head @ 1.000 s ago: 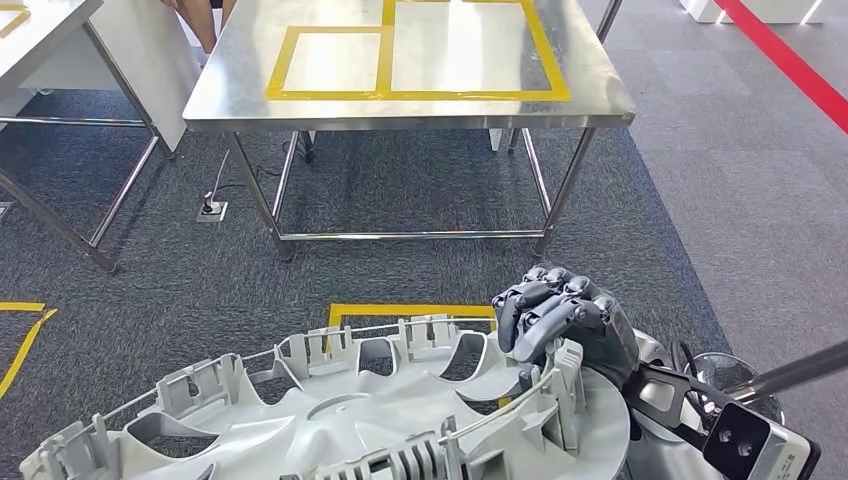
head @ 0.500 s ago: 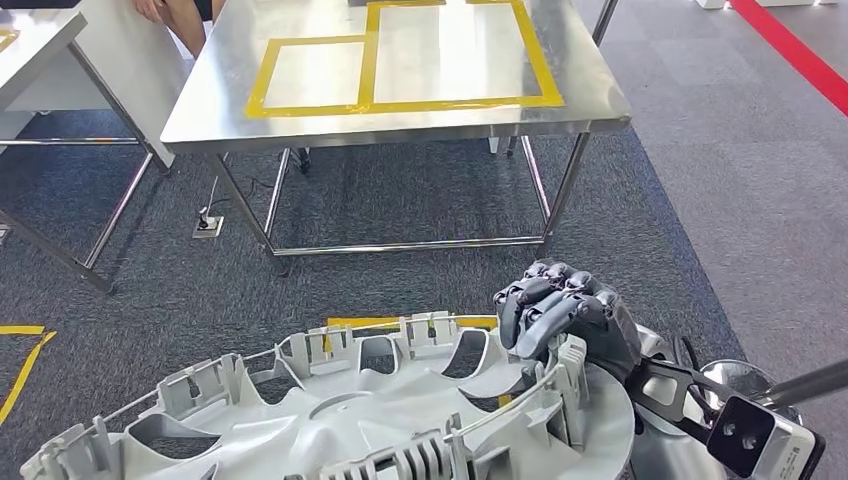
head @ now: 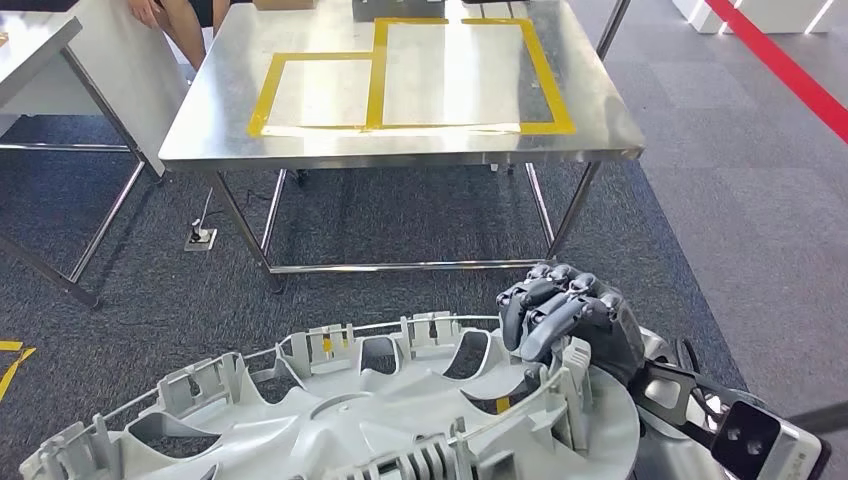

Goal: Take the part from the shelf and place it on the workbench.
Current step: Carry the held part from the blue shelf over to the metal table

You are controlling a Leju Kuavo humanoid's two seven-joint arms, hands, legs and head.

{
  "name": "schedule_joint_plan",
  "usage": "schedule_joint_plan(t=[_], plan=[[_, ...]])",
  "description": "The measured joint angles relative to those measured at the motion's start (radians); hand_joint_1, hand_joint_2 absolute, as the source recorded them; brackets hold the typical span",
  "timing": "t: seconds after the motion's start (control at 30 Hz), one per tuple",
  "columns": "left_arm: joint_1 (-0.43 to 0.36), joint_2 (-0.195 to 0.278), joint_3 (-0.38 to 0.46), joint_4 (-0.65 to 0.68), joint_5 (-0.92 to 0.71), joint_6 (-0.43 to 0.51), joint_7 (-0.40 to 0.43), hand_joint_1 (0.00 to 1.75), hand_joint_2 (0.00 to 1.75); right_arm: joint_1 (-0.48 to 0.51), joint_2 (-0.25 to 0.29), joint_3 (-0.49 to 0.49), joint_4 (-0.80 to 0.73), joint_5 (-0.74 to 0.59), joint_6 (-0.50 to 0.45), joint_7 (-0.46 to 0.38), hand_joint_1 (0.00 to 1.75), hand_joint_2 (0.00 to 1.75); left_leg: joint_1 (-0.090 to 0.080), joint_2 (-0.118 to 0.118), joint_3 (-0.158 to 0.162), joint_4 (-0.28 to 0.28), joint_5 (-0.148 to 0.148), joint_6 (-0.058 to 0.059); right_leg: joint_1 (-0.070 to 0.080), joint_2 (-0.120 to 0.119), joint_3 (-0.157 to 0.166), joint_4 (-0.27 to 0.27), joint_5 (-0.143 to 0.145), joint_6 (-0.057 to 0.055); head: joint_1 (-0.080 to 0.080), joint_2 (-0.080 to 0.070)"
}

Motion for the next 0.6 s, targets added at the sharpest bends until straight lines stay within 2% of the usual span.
schedule_joint_plan(t=[0.07,0.1,0.13,0.17,0.23,0.27,0.3,0.37,0.43,0.47,0.5,0.57,0.6], plan=[[-0.001,0.0,0.0,0.0,0.0,-0.001,0.0,0.0,1.75,0.001,-0.001,-0.001,-0.001,-0.001,0.0,0.0,1.75,1.75,0.0,0.0,0.012,0.0,-0.015,0.002,-0.002,0.0,-0.085,0.123,-0.052,0.008,0.003,0.0],[0.0,0.0,0.0,0.0,-0.001,-0.001,0.0,0.0,1.75,0.003,-0.002,-0.001,-0.001,-0.001,-0.001,0.0,1.75,1.75,0.0,-0.001,0.02,0.0,-0.023,0.002,-0.002,0.0,-0.121,0.16,-0.063,0.01,0.003,0.0],[0.0,0.001,0.0,0.0,-0.001,-0.002,0.0,0.0,1.75,0.005,-0.004,-0.001,-0.001,-0.001,-0.001,0.0,1.75,1.75,0.0,-0.002,0.03,0.0,-0.033,0.001,-0.002,0.0,-0.141,0.164,-0.055,0.009,0.003,0.0],[0.001,0.0,0.0,0.0,-0.002,-0.002,0.0,0.0,1.75,0.006,-0.006,-0.002,-0.001,-0.001,-0.001,0.0,1.75,1.75,0.0,-0.003,0.044,0.0,-0.043,0.0,-0.002,-0.001,-0.143,0.129,-0.024,0.006,0.003,0.0],[0.001,0.0,0.0,0.0,-0.004,-0.002,0.0,0.0,1.75,0.007,-0.009,-0.005,-0.001,-0.001,-0.001,0.0,1.75,1.75,0.0,-0.004,0.073,0.0,-0.067,-0.006,-0.001,-0.003,-0.122,0.003,0.074,-0.001,0.004,0.0],[0.001,0.0,0.0,0.0,-0.005,-0.003,0.0,0.0,1.75,0.008,-0.011,-0.007,-0.002,-0.001,-0.001,0.0,1.75,1.75,-0.001,-0.005,0.083,0.0,-0.077,-0.01,0.001,-0.005,-0.113,-0.051,0.11,-0.005,0.003,0.0],[0.001,0.0,0.0,0.0,-0.006,-0.003,0.0,0.0,1.75,0.01,-0.012,-0.009,-0.002,-0.001,-0.002,0.0,1.75,1.75,-0.001,-0.004,0.087,-0.003,-0.085,-0.016,0.004,-0.007,-0.109,-0.08,0.132,-0.012,0.002,0.0],[0.001,0.001,0.0,0.0,-0.007,-0.004,-0.001,0.0,1.75,0.013,-0.015,-0.013,-0.005,0.0,-0.002,0.0,1.75,1.75,-0.003,-0.003,0.092,-0.006,-0.09,-0.026,0.007,-0.006,-0.105,-0.092,0.131,-0.027,-0.001,0.0],[0.0,0.001,0.0,0.0,-0.009,-0.004,-0.002,0.0,1.75,0.014,-0.016,-0.015,-0.01,0.001,-0.003,0.0,1.75,1.75,-0.003,-0.001,0.09,0.017,-0.09,-0.034,0.002,-0.005,-0.084,-0.101,0.125,-0.04,-0.003,0.0],[-0.002,0.001,0.0,0.0,-0.01,-0.005,-0.002,0.0,1.75,0.014,-0.016,-0.016,-0.012,0.001,-0.003,0.0,1.75,1.75,-0.003,0.0,0.072,0.052,-0.093,-0.038,0.0,-0.004,-0.069,-0.106,0.119,-0.046,-0.005,0.0],[-0.004,0.001,0.0,0.0,-0.01,-0.005,-0.002,0.0,1.75,0.013,-0.016,-0.016,-0.014,0.001,-0.003,0.0,1.75,1.75,-0.002,0.001,0.04,0.106,-0.103,-0.042,-0.002,-0.005,-0.055,-0.112,0.113,-0.049,-0.007,0.0],[-0.005,0.002,0.0,0.0,-0.01,-0.005,-0.002,0.0,1.75,0.013,-0.016,-0.016,-0.015,0.001,-0.004,0.0,1.75,1.75,-0.001,0.001,-0.05,0.231,-0.143,-0.051,-0.002,-0.005,-0.036,-0.116,0.098,-0.054,-0.01,0.0],[-0.005,0.001,0.0,0.0,-0.01,-0.005,-0.002,0.0,1.75,0.014,-0.015,-0.016,-0.015,0.001,-0.004,0.0,1.75,1.75,-0.001,0.002,-0.091,0.272,-0.16,-0.053,-0.002,-0.004,-0.026,-0.116,0.09,-0.054,-0.01,0.0]])
